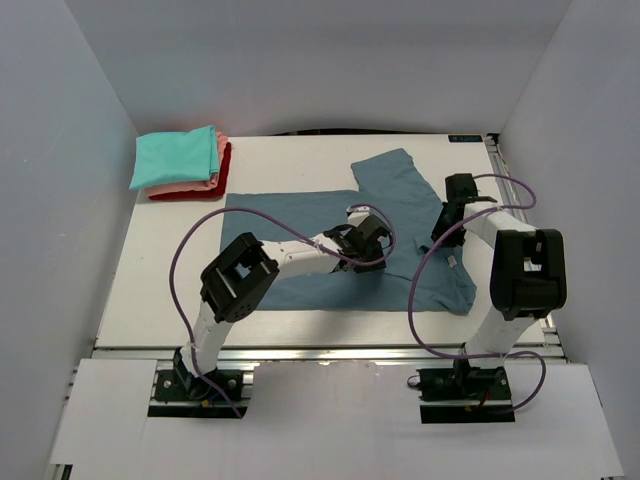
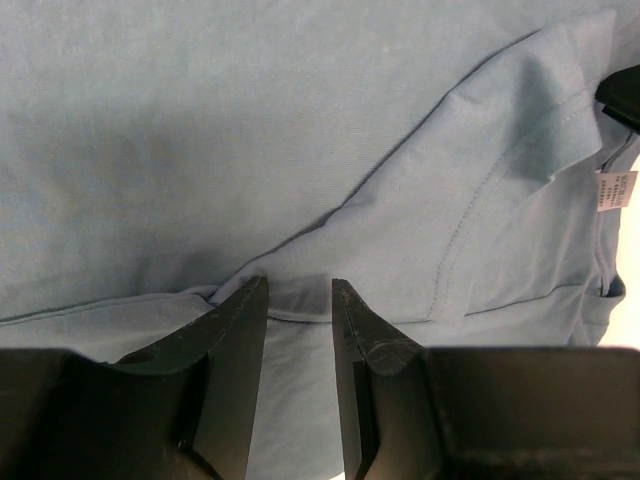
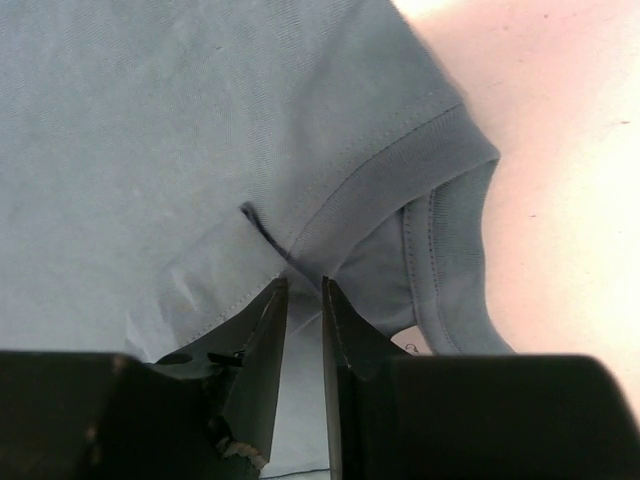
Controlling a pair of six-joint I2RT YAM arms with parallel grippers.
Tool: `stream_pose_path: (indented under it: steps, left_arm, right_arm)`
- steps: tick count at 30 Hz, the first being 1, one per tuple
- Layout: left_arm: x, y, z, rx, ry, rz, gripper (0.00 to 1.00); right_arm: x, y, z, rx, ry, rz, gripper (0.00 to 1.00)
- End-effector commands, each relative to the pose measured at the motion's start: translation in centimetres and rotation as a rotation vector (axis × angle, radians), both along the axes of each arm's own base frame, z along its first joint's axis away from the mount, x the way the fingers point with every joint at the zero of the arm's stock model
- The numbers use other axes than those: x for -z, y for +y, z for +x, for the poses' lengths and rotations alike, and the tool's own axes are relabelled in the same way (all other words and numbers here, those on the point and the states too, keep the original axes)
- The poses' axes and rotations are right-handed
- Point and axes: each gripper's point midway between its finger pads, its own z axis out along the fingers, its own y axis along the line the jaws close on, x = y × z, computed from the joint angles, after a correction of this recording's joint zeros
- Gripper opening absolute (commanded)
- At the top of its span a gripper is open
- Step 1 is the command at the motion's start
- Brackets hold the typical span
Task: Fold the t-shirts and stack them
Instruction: Fold the flattened tshirt in 1/3 of the way
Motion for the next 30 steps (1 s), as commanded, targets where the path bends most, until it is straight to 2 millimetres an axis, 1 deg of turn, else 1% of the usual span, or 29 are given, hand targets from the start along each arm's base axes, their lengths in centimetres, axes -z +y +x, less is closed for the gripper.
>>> stream_pose_path:
  steps: [1, 9, 13, 15, 16, 17, 19, 22, 25, 28, 30]
  left_arm:
    - [-2.1, -1.0, 0.4, 0.013, -0.031, -0.031, 0.43]
    - [-2.1, -0.8, 0.3, 0.01, -0.031, -0.028, 0.42]
    - [-1.9, -0.8, 0.4, 0.01, -0.03, -0.028, 0.42]
    - [-2.0, -0.8, 0.4, 0.01, -0.03, -0.028, 0.42]
    - [-2.0, -0.8, 0.3, 0.011, -0.028, -0.026, 0.42]
    - [-2.0, -0.7, 0.3, 0.01, -0.028, -0.026, 0.42]
    - [-2.1, -0.7, 0.3, 0.01, -0.029, -0.027, 0.42]
    - [-2.4, -0.7, 0.3, 0.008, -0.033, -0.028, 0.42]
    - [-2.5, -0.7, 0.4, 0.007, -0.036, -0.029, 0.38]
    - [-2.7, -0.7, 0.5, 0.004, -0.041, -0.032, 0.37]
    - [-2.5, -0.7, 0.4, 0.006, -0.039, -0.031, 0.37]
  right_arm:
    - [-1.8, 0.3, 1.6, -0.007, -0.068, 0.024, 0.28]
    - [-1.6, 0.8, 1.1, -0.013, -0.058, 0.057, 0.31]
    - [-1.3, 1.0, 0.9, -0.014, -0.045, 0.062, 0.29]
    - [-1.2, 1.1, 0.8, -0.019, -0.037, 0.068, 0.24]
    - [-1.2, 1.1, 0.8, -0.02, -0.038, 0.071, 0.18]
    - [-1.3, 1.1, 0.8, -0.019, -0.037, 0.068, 0.0]
    - [-1.5, 1.1, 0.7, -0.019, -0.035, 0.069, 0.0]
    - [-2.4, 1.2, 0.6, -0.026, -0.05, 0.072, 0.0]
    - [-3.7, 1.1, 0.3, -0.034, -0.071, 0.07, 0.0]
    - [-4.8, 0.7, -0.1, -0.026, -0.08, 0.048, 0.0]
    - [-5.2, 0.7, -0.2, -0.032, -0.087, 0.05, 0.09]
